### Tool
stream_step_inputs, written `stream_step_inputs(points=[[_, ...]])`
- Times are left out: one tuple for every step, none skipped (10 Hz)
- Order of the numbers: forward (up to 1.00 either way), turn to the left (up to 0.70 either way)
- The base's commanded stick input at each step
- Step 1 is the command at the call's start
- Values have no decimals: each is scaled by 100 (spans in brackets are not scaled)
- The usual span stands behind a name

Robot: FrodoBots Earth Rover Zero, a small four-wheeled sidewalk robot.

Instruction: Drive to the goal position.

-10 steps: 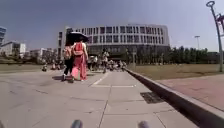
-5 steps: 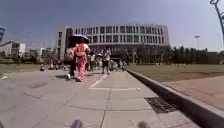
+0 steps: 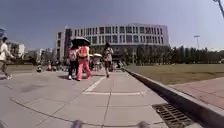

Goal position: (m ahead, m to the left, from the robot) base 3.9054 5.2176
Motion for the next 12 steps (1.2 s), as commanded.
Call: stream_step_inputs(points=[[70,0],[70,0],[70,0],[70,0],[65,0],[15,0],[5,0],[5,0],[5,0],[5,0],[5,0],[6,0]])
